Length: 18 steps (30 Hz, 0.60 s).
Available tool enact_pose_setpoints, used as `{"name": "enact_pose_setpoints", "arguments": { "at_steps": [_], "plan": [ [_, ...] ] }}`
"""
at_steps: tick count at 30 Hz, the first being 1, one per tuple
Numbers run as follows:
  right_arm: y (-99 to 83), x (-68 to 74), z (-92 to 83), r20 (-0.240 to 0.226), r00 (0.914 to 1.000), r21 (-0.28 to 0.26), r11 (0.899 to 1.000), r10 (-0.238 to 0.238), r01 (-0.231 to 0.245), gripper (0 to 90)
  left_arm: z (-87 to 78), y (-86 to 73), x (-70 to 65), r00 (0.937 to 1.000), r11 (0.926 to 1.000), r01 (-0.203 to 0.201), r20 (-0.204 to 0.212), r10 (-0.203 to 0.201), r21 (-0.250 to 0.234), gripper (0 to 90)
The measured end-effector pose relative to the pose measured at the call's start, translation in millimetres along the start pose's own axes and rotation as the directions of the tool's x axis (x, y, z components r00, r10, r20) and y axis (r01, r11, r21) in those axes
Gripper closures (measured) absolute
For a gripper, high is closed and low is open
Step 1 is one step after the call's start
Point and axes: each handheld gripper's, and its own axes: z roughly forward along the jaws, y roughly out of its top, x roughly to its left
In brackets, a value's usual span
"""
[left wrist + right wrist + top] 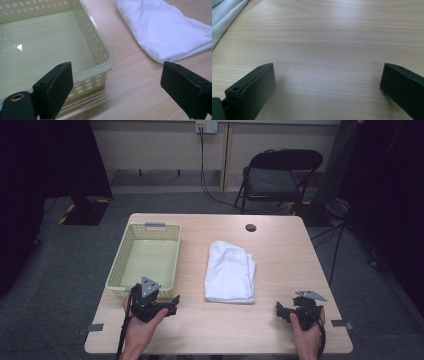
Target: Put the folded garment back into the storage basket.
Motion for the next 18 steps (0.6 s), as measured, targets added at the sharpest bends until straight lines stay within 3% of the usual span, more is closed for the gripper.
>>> {"name": "enact_pose_setpoints", "arguments": {
  "at_steps": [9, 18],
  "plan": [
    [0.1, 0.1, 0.0, 0.001, 1.0, 0.0, 1.0, 0.002, -0.002, 0.0, 9.4, 13.1, -15.8, 0.9985, 0.9986, -0.054, 0.01, 0.054, -0.003, 10.3],
    [0.0, 0.1, 0.0, 0.001, 1.0, 0.0, 1.0, 0.001, -0.001, 0.0, 16.7, 26.1, -28.2, 0.9969, 0.9973, -0.072, 0.03, 0.073, -0.013, 10.1]
  ]
}}
